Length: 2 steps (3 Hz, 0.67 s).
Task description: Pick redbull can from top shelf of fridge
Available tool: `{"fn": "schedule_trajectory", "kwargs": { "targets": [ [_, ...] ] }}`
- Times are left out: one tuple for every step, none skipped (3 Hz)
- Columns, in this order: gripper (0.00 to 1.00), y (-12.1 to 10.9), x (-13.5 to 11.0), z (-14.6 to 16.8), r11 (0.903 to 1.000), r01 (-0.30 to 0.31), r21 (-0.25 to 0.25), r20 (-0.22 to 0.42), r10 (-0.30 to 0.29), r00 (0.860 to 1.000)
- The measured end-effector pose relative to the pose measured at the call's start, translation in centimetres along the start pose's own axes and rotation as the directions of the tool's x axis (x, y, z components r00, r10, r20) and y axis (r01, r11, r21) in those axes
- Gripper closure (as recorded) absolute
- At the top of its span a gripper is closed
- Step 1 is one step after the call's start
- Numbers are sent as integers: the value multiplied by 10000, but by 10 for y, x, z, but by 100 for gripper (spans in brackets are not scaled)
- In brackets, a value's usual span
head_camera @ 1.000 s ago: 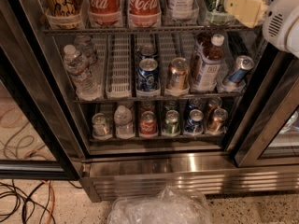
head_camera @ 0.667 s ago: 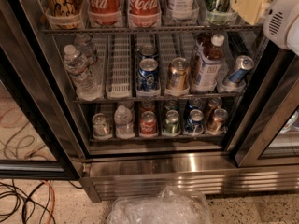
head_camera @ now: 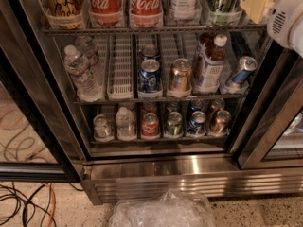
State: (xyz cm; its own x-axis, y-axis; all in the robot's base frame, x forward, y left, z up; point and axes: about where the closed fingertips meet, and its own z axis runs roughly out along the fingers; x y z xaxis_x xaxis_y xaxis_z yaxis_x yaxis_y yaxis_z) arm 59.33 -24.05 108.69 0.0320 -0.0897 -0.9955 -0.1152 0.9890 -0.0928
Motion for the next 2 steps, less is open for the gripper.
{"fn": "schedule_trajectory", "kwargs": {
  "targets": [
    [46, -3, 3, 4, 10000, -3, 15, -5, 3, 10000],
    [46, -12, 4, 8, 9998, 35, 192, 47, -36, 10000]
  ]
}}
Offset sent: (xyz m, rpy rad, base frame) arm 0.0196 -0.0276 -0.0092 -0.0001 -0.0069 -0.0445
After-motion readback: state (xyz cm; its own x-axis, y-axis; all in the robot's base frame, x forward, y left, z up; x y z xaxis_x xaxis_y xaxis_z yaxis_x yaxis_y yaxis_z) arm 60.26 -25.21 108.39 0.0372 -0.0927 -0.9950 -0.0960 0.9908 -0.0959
